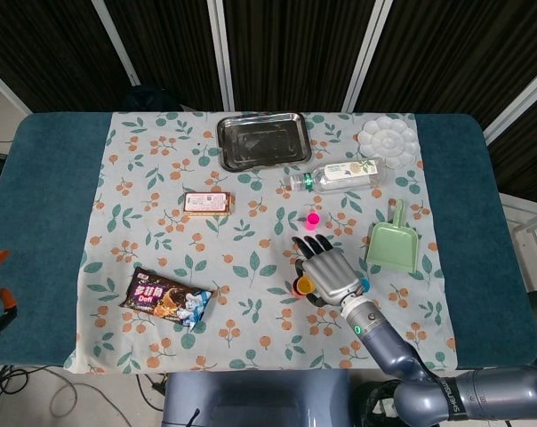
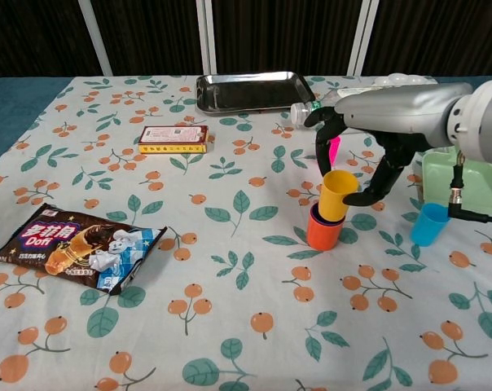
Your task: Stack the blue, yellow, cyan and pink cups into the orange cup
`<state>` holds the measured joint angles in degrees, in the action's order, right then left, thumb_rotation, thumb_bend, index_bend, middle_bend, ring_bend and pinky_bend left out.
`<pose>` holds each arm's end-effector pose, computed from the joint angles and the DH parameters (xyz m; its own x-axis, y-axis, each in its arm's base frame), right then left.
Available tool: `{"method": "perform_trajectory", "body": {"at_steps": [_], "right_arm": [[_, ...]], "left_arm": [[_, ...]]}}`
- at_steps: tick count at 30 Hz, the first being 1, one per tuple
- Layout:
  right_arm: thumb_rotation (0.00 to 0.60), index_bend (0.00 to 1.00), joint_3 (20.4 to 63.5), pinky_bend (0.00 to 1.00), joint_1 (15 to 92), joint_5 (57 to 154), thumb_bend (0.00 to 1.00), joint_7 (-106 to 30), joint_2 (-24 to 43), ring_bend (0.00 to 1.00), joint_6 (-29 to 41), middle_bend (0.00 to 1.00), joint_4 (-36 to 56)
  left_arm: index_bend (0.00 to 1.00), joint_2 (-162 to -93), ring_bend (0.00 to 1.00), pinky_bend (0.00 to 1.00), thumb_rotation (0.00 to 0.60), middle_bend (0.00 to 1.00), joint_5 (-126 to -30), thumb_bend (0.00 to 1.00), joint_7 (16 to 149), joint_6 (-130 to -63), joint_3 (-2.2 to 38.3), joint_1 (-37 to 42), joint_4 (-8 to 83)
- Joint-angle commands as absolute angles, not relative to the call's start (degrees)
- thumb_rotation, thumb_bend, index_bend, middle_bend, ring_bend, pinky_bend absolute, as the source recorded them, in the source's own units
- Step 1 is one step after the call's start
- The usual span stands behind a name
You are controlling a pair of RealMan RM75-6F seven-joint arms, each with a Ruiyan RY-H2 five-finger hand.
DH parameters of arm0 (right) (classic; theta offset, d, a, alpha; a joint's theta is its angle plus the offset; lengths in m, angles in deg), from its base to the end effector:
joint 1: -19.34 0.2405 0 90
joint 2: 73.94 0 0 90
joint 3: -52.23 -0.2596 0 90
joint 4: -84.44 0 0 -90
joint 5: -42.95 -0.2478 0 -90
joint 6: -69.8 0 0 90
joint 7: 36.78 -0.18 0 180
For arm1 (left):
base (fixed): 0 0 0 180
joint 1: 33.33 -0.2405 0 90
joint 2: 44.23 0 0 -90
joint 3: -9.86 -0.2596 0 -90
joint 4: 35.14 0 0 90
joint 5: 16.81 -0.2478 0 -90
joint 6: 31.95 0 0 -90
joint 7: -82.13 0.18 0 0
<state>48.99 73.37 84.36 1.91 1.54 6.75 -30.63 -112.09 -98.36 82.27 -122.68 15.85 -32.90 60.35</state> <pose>-0.0790 -0.3228 -0.0339 0.5526 -0.3665 0.7485 -0.8147 -0.4271 0.3923 -0.3271 0.2053 0.1292 0.2872 -0.1182 0.9505 0.9536 0.1294 -0.2720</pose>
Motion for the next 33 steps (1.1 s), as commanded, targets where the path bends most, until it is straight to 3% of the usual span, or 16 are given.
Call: {"method": "perform_trajectory", "body": {"at_steps": [1, 13, 16, 18, 22, 27, 33], "right_arm": [[0.6, 0.51, 48.8, 0.08, 73.5, 83.7, 0.39, 2.2, 2.2, 0.02, 6.9, 0.0, -29.9], [0.6, 0.49, 48.4, 0.09, 73.8, 82.5, 0.39, 2.0, 3.8, 0.02, 7.7, 0.0, -27.9], [0.6, 0.34, 48.8, 0.09, 73.9, 81.8, 0.39, 2.5, 4.0, 0.02, 8.1, 0.0, -27.3], [0.6, 0.18, 48.9, 0.09, 74.0, 81.2, 0.39, 2.7, 3.9, 0.02, 8.3, 0.0, -27.3], [0.6, 0.04, 49.1, 0.09, 74.0, 80.8, 0.38, 3.2, 3.2, 0.02, 8.2, 0.0, -27.8], [0.6, 0.04, 48.6, 0.09, 73.1, 80.9, 0.37, 2.4, 0.9, 0.02, 6.3, 0.0, -28.8], [0.6, 0.15, 50.1, 0.09, 71.1, 81.7, 0.37, 2.3, -4.6, 0.02, 4.7, 0.0, -31.0]], "left_arm": [[0.18, -112.1, 0.01, 0.05, 0.6, 0.1, -98.4, 0.68, 82.3, -122.6, 15.8, -32.9, 60.3], [0.18, -112.1, 0.01, 0.05, 0.6, 0.1, -98.4, 0.68, 82.4, -122.7, 15.8, -32.9, 60.4], [0.18, -112.1, 0.01, 0.05, 0.6, 0.1, -98.3, 0.68, 82.3, -122.8, 15.9, -32.9, 60.4], [0.18, -112.1, 0.01, 0.05, 0.6, 0.1, -98.3, 0.68, 82.3, -122.8, 15.9, -32.9, 60.4], [0.18, -112.0, 0.01, 0.05, 0.6, 0.1, -98.2, 0.68, 82.3, -122.7, 15.9, -32.9, 60.3], [0.18, -112.0, 0.01, 0.05, 0.6, 0.1, -98.4, 0.68, 82.4, -122.7, 15.8, -32.9, 60.3], [0.18, -112.0, 0.01, 0.05, 0.6, 0.1, -98.3, 0.68, 82.4, -122.8, 15.8, -33.0, 60.4]]}}
